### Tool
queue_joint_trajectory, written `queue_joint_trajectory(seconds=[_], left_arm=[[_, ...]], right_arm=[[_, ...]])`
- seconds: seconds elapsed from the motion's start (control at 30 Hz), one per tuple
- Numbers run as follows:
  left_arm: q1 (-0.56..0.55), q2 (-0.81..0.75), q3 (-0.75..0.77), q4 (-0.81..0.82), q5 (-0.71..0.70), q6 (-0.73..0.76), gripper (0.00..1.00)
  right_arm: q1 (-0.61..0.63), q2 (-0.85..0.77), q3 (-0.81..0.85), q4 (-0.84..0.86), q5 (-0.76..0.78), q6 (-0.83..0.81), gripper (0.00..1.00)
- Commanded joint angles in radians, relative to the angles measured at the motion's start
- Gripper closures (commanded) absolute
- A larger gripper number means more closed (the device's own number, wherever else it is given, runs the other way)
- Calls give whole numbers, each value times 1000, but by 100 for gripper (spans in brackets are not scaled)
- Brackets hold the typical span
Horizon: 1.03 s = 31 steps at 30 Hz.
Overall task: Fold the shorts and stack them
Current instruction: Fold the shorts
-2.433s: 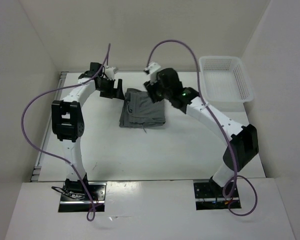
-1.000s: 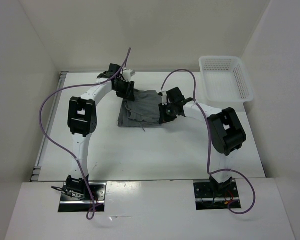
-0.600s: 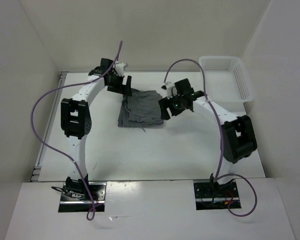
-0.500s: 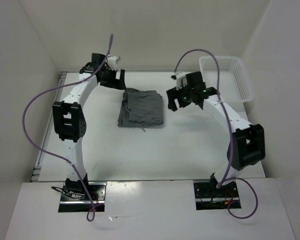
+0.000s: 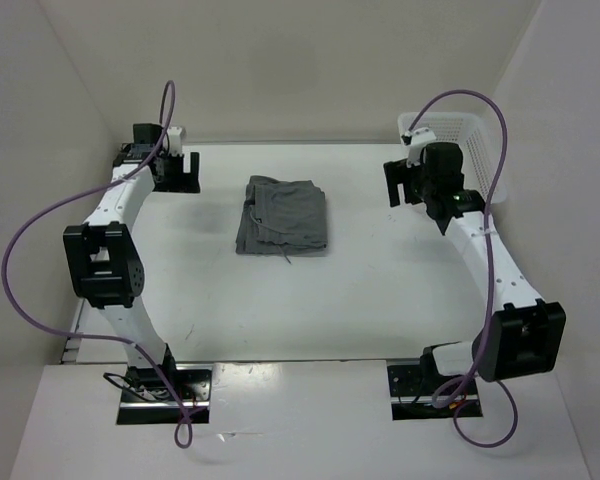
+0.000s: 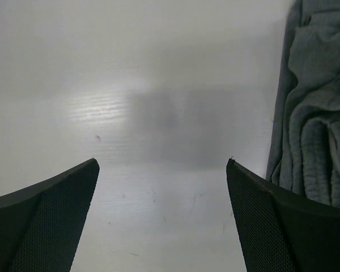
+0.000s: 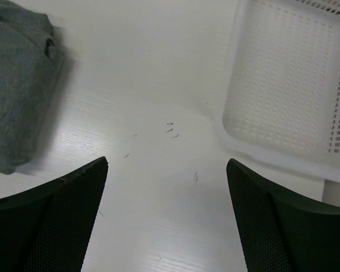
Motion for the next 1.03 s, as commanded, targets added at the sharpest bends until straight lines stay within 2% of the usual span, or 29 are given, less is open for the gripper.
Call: queue_joint_trajectory(seconds=[0.0,0.27,0.57,1.0], left_arm=[[7,-105,-41,18,-18,4,0],[102,-201,-177,47,108,4,0],[116,-258,-249,75,66,4,0],[116,-286,-269,75,66,4,0]], right_arm=[[-19,-95,-39,57,38,7,10],[-65,-212,-134,67,72,7,9],[-75,-278,-189,67,63,7,7],[-75,-309,-228,67,53,7,6]])
